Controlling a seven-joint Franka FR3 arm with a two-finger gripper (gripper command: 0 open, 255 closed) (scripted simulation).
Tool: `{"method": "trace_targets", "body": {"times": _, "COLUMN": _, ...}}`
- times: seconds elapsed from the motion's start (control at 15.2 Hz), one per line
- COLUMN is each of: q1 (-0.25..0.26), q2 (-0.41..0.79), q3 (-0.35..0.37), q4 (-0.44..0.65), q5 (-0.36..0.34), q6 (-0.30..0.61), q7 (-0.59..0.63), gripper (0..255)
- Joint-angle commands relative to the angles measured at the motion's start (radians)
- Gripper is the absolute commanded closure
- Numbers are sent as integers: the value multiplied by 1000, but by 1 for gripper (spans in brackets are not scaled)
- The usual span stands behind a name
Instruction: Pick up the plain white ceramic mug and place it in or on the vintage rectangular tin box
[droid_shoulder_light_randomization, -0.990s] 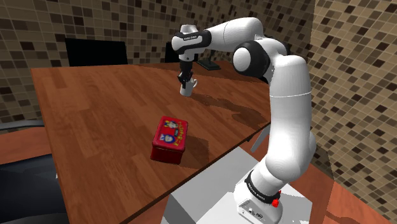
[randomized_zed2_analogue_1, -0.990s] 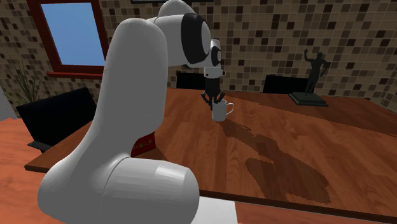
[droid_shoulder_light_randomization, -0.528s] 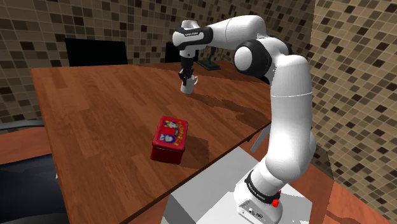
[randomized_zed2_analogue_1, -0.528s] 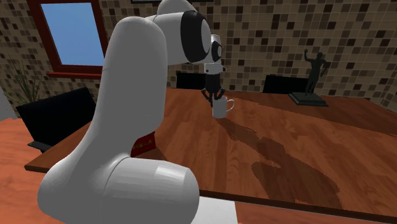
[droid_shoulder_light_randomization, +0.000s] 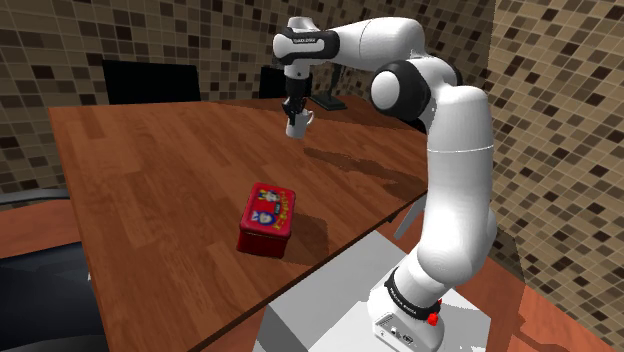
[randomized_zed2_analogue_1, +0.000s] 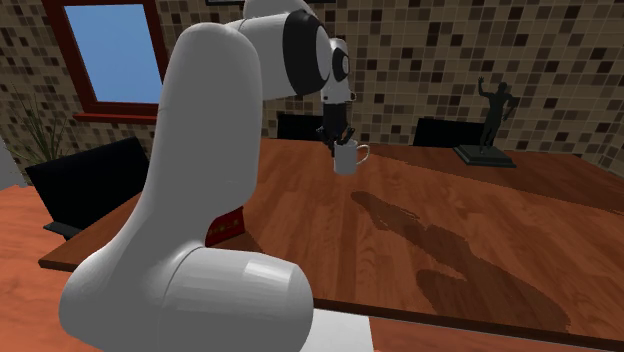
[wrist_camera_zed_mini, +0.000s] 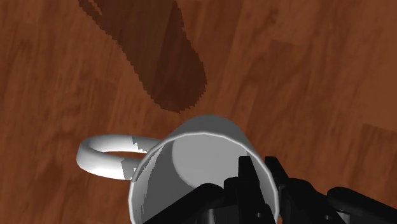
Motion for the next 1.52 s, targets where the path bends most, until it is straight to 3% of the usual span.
{"method": "trace_targets", "body": {"times": 0.0, "q1": -1, "q2": -4, "q3": -1, "q4": 25, "q5": -1, "q6": -29, "q7": -2, "gripper": 255}}
{"method": "trace_targets", "body": {"times": 1.25, "q1": -24, "q2": 39, "q3": -3, "q4": 342, "q5": 5, "q6": -302, "q7": -15, "gripper": 255}}
{"method": "trace_targets", "body": {"times": 1.45, "q1": 37, "q2": -118, "q3": -1, "q4": 99, "q5": -18, "q6": -219, "q7": 32, "gripper": 255}}
